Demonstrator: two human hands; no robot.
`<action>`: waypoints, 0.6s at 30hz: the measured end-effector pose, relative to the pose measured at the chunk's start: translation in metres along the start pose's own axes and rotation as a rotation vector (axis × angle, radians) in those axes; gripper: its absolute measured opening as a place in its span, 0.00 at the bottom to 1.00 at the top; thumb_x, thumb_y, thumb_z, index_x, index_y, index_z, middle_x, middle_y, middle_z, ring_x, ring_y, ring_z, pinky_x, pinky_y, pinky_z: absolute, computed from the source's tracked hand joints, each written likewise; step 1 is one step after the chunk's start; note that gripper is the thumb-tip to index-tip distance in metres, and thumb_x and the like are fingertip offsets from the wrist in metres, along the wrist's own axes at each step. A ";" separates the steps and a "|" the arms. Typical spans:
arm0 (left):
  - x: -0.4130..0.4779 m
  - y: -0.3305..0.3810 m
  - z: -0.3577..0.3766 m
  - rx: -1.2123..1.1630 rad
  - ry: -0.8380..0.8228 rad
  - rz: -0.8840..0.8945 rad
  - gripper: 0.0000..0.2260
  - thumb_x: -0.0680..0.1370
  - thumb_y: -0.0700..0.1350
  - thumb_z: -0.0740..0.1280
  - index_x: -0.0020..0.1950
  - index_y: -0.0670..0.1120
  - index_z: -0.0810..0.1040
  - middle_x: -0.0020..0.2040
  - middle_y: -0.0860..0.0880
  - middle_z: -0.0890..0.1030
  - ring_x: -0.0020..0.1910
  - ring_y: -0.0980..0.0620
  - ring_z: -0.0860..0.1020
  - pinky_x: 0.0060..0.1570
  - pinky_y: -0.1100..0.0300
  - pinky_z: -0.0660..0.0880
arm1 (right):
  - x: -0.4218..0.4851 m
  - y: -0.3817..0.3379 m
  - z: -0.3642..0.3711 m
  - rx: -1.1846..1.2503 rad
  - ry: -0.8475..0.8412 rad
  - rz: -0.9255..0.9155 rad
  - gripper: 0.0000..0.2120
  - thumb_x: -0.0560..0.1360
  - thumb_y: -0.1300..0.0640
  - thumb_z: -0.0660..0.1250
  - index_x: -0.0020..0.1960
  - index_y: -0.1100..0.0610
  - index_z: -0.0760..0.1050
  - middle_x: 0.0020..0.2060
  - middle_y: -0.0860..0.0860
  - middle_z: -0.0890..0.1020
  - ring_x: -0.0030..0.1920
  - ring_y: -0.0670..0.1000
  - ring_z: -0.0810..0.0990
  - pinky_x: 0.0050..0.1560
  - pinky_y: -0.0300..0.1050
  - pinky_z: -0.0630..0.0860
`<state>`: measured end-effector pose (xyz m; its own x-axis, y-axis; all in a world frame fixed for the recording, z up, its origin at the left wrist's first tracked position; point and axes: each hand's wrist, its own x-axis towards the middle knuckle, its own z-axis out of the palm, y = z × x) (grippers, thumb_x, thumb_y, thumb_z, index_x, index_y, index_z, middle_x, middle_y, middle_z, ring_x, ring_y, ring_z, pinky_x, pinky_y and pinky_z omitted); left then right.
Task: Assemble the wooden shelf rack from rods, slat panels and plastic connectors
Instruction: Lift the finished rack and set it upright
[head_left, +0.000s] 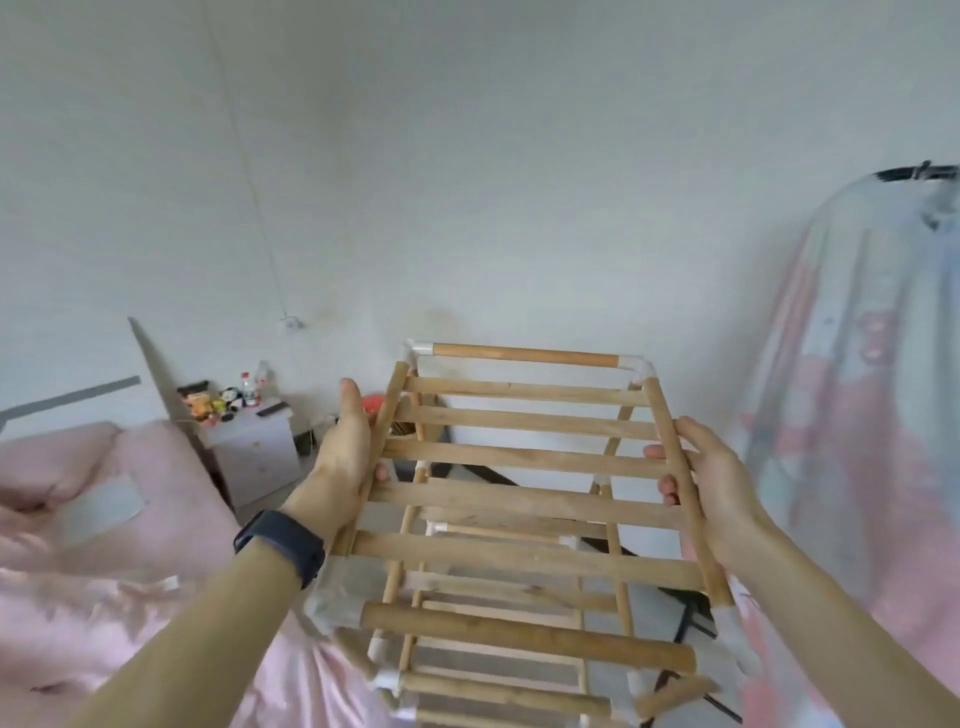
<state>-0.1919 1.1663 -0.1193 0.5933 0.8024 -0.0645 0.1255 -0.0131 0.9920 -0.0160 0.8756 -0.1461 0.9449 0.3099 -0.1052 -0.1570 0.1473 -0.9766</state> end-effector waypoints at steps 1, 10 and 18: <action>0.024 0.000 0.014 0.001 -0.020 -0.011 0.37 0.80 0.70 0.40 0.60 0.50 0.82 0.51 0.44 0.85 0.23 0.53 0.68 0.27 0.62 0.71 | 0.020 0.003 0.000 0.006 0.029 0.015 0.18 0.81 0.43 0.61 0.54 0.56 0.81 0.48 0.54 0.84 0.29 0.49 0.71 0.36 0.46 0.72; 0.205 -0.032 0.139 0.034 -0.088 -0.136 0.34 0.79 0.73 0.44 0.40 0.52 0.78 0.23 0.48 0.73 0.20 0.51 0.68 0.34 0.56 0.73 | 0.221 0.046 -0.002 -0.031 0.146 0.049 0.21 0.82 0.40 0.59 0.50 0.55 0.81 0.46 0.54 0.84 0.32 0.51 0.73 0.42 0.50 0.73; 0.370 -0.047 0.248 0.161 -0.036 -0.234 0.33 0.80 0.71 0.46 0.50 0.49 0.80 0.21 0.52 0.75 0.26 0.49 0.73 0.34 0.57 0.76 | 0.415 0.076 0.006 -0.139 0.159 0.071 0.22 0.81 0.37 0.57 0.53 0.53 0.79 0.44 0.51 0.83 0.32 0.47 0.74 0.36 0.45 0.76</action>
<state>0.2189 1.3163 -0.2166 0.5610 0.7730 -0.2963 0.3852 0.0731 0.9199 0.3623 1.0210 -0.2628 0.9681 0.1610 -0.1920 -0.1939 -0.0040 -0.9810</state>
